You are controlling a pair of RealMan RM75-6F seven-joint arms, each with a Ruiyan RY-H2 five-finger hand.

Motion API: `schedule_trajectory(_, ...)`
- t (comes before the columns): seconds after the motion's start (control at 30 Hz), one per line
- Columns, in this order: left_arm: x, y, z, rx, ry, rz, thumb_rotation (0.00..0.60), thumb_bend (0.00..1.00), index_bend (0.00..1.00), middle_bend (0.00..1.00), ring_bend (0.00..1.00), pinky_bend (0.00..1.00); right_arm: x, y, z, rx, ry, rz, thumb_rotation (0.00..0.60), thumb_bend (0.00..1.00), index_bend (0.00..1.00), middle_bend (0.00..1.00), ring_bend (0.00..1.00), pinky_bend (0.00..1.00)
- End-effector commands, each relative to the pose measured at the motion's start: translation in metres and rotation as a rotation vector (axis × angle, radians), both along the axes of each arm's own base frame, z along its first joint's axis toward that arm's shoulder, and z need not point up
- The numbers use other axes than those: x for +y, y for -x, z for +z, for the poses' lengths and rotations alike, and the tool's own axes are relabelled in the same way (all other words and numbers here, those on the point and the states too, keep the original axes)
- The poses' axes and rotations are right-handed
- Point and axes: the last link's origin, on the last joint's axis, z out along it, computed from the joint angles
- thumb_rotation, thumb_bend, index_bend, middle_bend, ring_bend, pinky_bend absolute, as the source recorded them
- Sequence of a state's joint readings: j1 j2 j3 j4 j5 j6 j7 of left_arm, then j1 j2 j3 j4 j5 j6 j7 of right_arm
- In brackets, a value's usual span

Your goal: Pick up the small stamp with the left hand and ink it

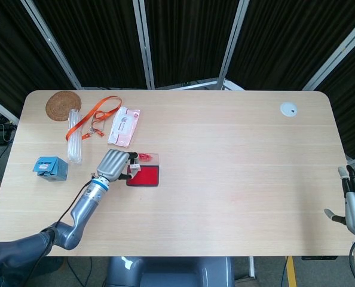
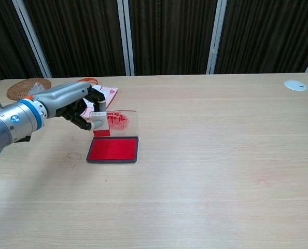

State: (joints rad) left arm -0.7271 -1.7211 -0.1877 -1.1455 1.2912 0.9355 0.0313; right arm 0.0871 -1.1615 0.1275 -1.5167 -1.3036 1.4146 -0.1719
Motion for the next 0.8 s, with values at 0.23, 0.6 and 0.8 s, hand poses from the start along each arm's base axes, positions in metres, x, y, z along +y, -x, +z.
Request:
schedule_trajectory(0.23,-0.011,0.042,0.019,0.010,0.019,0.078,0.600,0.40,0.62,0.56,0.84,0.87,0.001,-0.002,-0.001,-0.001,-0.004,0.009,0.600,0.00,0.00,0.00,0.00,0.00)
schedule_trajectory(0.6,-0.021,0.071,0.012,0.006,0.048,0.114,0.600,0.39,0.60,0.55,0.84,0.87,0.001,-0.005,-0.002,-0.001,-0.009,0.015,0.600,0.00,0.00,0.00,0.00,0.00)
schedule_trajectory(0.8,-0.022,0.072,0.005,0.012,0.037,0.093,0.600,0.38,0.59,0.55,0.83,0.86,0.001,-0.003,-0.002,0.001,-0.009,0.007,0.600,0.00,0.00,0.00,0.00,0.00)
